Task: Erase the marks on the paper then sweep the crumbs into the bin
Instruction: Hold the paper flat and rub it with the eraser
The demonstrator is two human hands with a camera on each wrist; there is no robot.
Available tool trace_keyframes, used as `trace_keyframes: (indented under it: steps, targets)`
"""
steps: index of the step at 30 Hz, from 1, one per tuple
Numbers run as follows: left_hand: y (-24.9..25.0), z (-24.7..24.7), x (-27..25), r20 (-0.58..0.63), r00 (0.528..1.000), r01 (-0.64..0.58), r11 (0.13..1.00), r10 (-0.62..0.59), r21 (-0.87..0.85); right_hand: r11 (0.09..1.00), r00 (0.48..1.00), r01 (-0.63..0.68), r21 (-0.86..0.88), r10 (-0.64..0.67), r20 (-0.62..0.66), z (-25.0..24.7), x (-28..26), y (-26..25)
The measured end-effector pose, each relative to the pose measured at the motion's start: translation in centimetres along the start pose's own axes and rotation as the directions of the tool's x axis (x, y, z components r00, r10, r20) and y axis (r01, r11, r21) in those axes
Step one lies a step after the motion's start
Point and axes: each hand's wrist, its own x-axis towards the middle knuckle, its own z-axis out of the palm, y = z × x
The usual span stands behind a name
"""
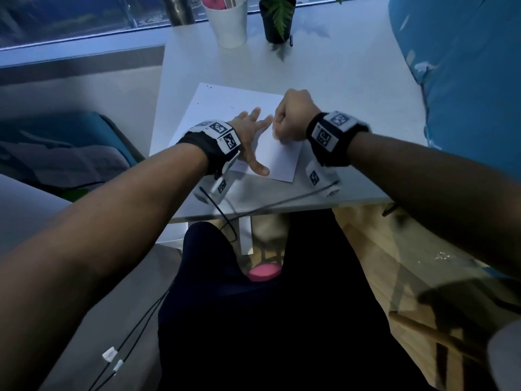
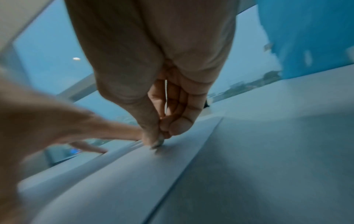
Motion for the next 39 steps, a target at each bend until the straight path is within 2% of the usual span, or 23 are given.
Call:
trace_keyframes:
  steps: [1,2,3,4,6,8,9,11,12,16,19,20,22,24,25,26,29,31,33,35,36,37,39]
  targets:
    - [-0.1,0.0,0.0,-0.004,1.0,-0.004,1.0,0.004,-0.002,0.998,0.994,0.033,-0.062,-0.026,0.104,0.4,-1.1,-1.0]
    - [-0.2,0.0,-0.1,-0.009,1.0,-0.007,1.0,0.007,-0.002,0.989,0.979,0.12,-0.089,-0.103,0.176,1.0,-2.0,-1.5]
    - [-0.2,-0.1,-0.1,-0.01,1.0,-0.008,1.0,0.008,0.0,0.985,0.97,0.134,-0.109,-0.107,0.22,1.0,-2.6,-1.6]
    - [-0.2,0.0,-0.2,-0.007,1.0,-0.008,1.0,0.008,0.0,0.988,0.978,0.108,-0.109,-0.086,0.191,0.4,-2.7,-1.3]
    - [0.0,0.0,-0.2,-0.008,1.0,-0.003,1.0,0.003,0.008,0.999,0.997,-0.033,-0.023,0.035,0.064,-0.8,-0.2,-0.1]
    - [0.2,-0.1,-0.3,-0.008,1.0,-0.001,1.0,0.001,0.007,0.999,0.999,-0.037,0.006,0.038,-0.02,-0.7,0.5,0.5]
    - [0.2,-0.1,-0.4,-0.01,1.0,-0.003,1.0,0.003,0.009,1.0,1.0,-0.007,-0.028,0.007,-0.005,-0.3,0.0,-0.2]
    - [0.1,-0.2,-0.5,-0.011,1.0,-0.011,1.0,0.011,0.019,0.989,0.989,0.093,-0.111,-0.079,0.129,0.8,-2.0,-1.1]
    - [0.1,-0.2,-0.6,-0.011,1.0,-0.013,1.0,0.013,0.022,0.989,0.984,0.1,-0.113,-0.082,0.156,0.9,-2.4,-0.9]
    - [0.4,-0.2,-0.5,0.002,1.0,-0.003,1.0,0.003,0.013,0.997,0.997,-0.072,-0.006,0.072,0.03,-0.9,0.3,0.5]
    - [0.2,-0.3,-0.5,0.015,1.0,-0.008,1.0,0.008,0.008,0.991,0.993,0.026,-0.131,-0.011,0.119,0.1,-1.7,-1.7]
    - [0.1,-0.4,-0.5,0.014,1.0,-0.011,1.0,0.011,0.014,0.991,0.989,0.063,-0.122,-0.046,0.141,0.4,-2.1,-1.9]
    - [0.1,-0.3,-0.6,0.028,1.0,-0.012,1.0,0.011,0.021,0.996,0.992,-0.006,-0.094,0.018,0.121,-0.1,-1.7,-1.2]
    - [0.4,-0.2,-0.5,0.024,1.0,-0.016,0.999,0.015,0.03,0.99,0.99,-0.137,0.02,0.137,-0.027,-1.2,0.8,0.3]
    - [0.4,-0.1,-0.5,0.025,1.0,-0.018,1.0,0.017,0.022,0.983,0.983,-0.174,0.057,0.177,-0.054,-1.8,1.5,0.8]
    - [0.1,0.0,-0.4,0.017,1.0,-0.023,1.0,0.023,0.004,0.98,0.98,-0.185,0.078,0.189,-0.056,-2.2,2.0,1.2]
    - [-1.4,1.2,-0.3,-0.034,0.998,-0.061,0.996,0.059,-0.059,0.974,0.974,-0.218,0.069,0.212,0.075,-2.4,1.5,2.0]
    - [-2.5,2.5,-0.2,-0.042,0.996,-0.085,0.994,0.083,-0.062,0.96,0.961,-0.263,0.098,0.252,0.117,-2.3,1.3,2.5]
    - [-3.4,2.9,0.0,-0.045,0.998,-0.035,0.999,0.034,-0.031,0.957,0.961,-0.267,0.109,0.256,0.108,-2.3,1.5,2.3]
    - [-3.7,2.6,0.0,-0.102,0.994,0.051,0.998,-0.048,0.026,0.967,0.969,-0.238,0.088,0.23,0.096,-2.3,1.5,2.0]
    - [-3.3,2.5,-0.2,-0.152,0.987,0.05,0.997,-0.041,0.053,0.971,0.972,-0.224,0.079,0.217,0.091,-2.3,1.5,2.1]
    - [-2.7,2.6,-0.5,-0.195,0.98,-0.013,0.997,0.027,0.074,0.972,0.973,-0.222,0.077,0.215,0.087,-2.3,1.6,2.2]
    - [-0.7,3.0,-1.5,-0.193,0.944,-0.258,0.964,0.267,0.072,0.971,0.974,-0.221,0.096,0.213,0.082,-2.1,1.7,2.3]
